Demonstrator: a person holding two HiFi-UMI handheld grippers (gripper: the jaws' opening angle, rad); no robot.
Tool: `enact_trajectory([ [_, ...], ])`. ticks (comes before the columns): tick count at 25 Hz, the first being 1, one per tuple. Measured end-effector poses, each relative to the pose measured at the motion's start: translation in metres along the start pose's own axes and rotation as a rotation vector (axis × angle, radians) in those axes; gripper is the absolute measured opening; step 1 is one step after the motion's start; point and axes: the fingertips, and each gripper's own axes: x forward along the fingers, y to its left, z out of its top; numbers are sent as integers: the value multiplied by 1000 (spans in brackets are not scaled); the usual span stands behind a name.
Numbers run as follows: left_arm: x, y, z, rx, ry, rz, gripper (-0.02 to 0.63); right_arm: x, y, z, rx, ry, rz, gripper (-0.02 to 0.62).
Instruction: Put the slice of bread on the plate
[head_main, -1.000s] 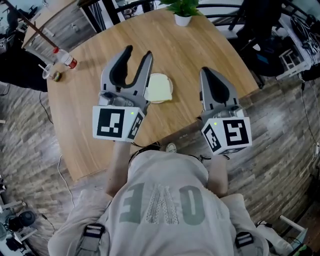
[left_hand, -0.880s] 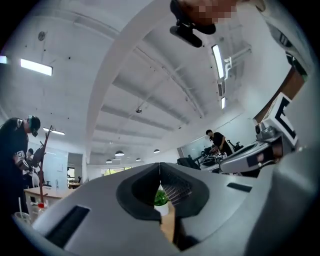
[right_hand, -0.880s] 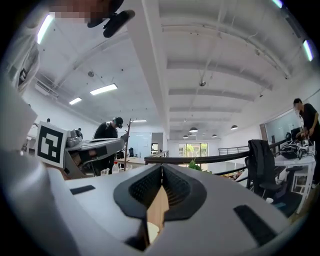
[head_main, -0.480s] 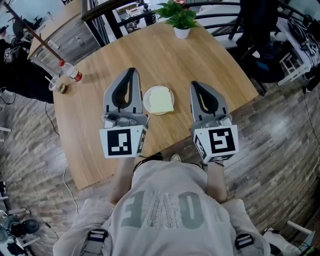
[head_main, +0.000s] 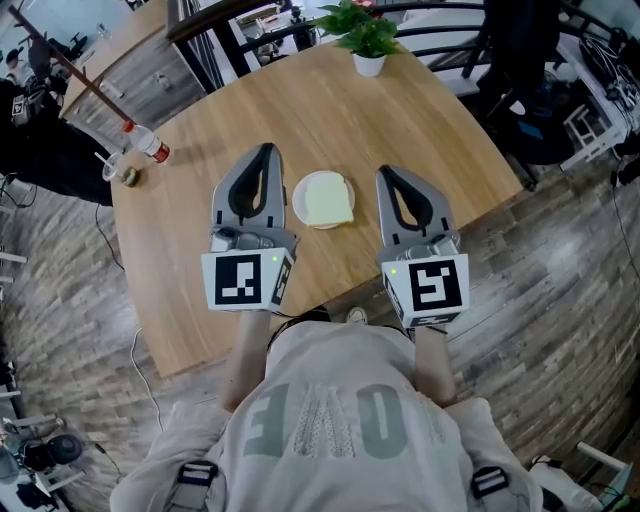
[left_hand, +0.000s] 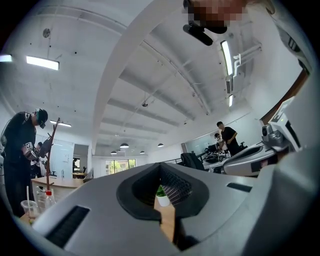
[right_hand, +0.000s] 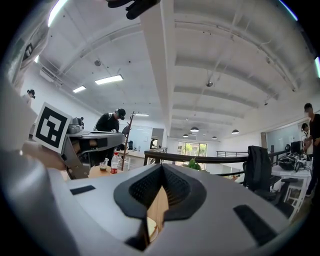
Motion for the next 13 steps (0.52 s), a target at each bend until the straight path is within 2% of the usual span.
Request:
enact_trajectory([
  [13, 0, 10, -13, -5, 46, 11, 8, 8, 7, -8, 5, 23, 21, 17],
])
